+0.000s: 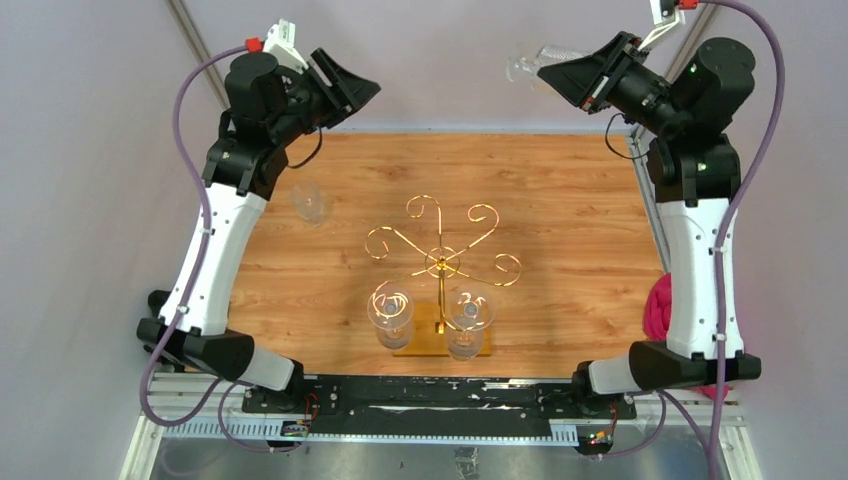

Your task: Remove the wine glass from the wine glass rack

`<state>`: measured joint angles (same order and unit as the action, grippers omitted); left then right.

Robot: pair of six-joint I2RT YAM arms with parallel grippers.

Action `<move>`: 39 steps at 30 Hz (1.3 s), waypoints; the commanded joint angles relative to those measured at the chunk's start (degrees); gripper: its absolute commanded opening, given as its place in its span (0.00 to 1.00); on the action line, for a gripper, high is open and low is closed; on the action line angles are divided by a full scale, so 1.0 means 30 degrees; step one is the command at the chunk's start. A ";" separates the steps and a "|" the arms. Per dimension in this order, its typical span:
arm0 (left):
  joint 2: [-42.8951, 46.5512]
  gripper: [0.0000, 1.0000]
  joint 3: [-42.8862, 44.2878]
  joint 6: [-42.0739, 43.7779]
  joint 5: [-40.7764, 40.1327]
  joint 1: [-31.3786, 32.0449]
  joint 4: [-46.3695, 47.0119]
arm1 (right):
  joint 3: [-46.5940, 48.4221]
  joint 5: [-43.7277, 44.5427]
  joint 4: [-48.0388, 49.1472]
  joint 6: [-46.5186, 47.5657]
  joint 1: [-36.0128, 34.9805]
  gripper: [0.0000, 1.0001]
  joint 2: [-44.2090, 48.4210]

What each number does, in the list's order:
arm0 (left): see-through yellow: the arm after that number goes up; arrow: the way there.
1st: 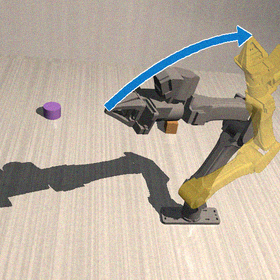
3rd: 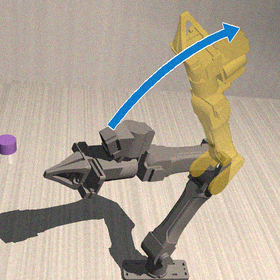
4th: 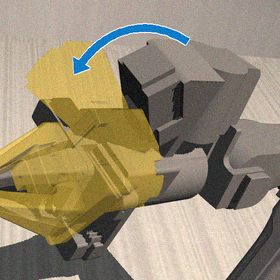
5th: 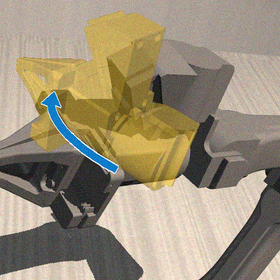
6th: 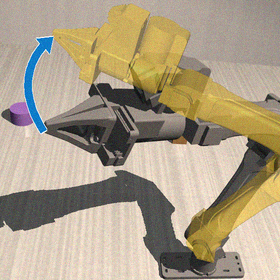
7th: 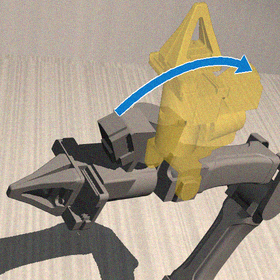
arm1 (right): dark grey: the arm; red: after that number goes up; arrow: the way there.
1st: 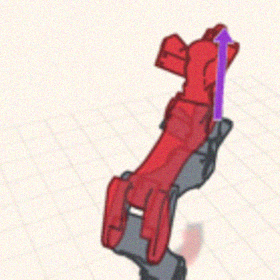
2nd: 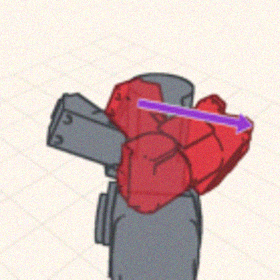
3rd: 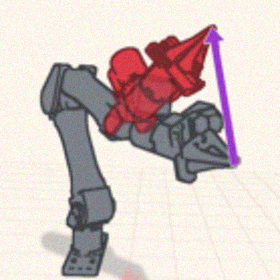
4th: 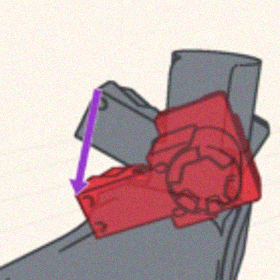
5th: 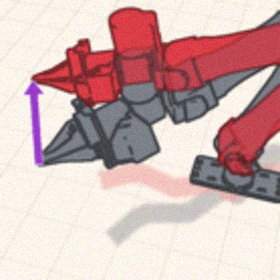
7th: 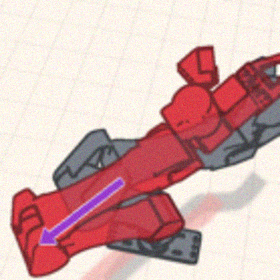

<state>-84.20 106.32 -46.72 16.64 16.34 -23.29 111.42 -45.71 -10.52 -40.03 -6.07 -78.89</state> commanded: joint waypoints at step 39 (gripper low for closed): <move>0.5968 0.62 -0.6408 0.6474 -0.9081 0.2054 -0.8262 | 0.0463 1.4769 -1.4197 1.2331 0.2549 0.00 -1.4963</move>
<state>-65.95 87.79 -27.59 -10.20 22.26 -49.36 114.85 -2.35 -55.16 -3.99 1.02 -124.38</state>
